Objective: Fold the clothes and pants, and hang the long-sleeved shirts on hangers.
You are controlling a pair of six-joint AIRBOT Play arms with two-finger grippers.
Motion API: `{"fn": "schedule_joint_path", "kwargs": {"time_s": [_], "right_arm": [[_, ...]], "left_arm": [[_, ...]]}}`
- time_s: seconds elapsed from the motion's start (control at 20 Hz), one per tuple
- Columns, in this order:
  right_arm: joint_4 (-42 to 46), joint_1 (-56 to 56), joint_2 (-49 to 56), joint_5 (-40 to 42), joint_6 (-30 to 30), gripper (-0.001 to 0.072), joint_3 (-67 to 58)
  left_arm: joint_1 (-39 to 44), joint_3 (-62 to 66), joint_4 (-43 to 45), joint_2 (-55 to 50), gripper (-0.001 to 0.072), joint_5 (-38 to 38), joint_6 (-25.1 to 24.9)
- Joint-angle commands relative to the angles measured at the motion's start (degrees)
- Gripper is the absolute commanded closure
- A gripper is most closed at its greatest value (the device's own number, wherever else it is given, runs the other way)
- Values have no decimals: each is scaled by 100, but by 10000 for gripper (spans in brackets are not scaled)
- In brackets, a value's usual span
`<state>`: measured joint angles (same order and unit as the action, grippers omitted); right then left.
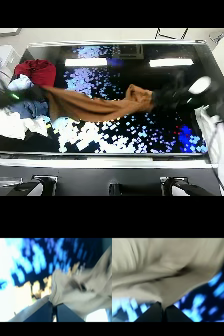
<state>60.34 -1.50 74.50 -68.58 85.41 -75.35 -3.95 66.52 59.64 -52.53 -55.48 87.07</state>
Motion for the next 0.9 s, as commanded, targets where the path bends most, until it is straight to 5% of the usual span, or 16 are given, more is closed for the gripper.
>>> {"fn": "schedule_joint_path", "kwargs": {"time_s": [0.0,0.15,0.4,0.7,0.85], "right_arm": [[2249,15,-566,155,376,673,-3091],[3471,15,-1132,535,380,673,-4721],[3447,15,-2304,382,933,673,-4538],[3488,15,-2699,1318,931,673,-4540],[3491,15,-2459,361,929,673,-4535]], "left_arm": [[-612,2055,7,9,683,39,-160],[-907,3770,0,133,683,33,-122],[-890,4177,-238,946,683,92,-55],[-892,4293,-133,1180,684,1032,-52],[-894,4286,-114,922,684,308,-26]]}}
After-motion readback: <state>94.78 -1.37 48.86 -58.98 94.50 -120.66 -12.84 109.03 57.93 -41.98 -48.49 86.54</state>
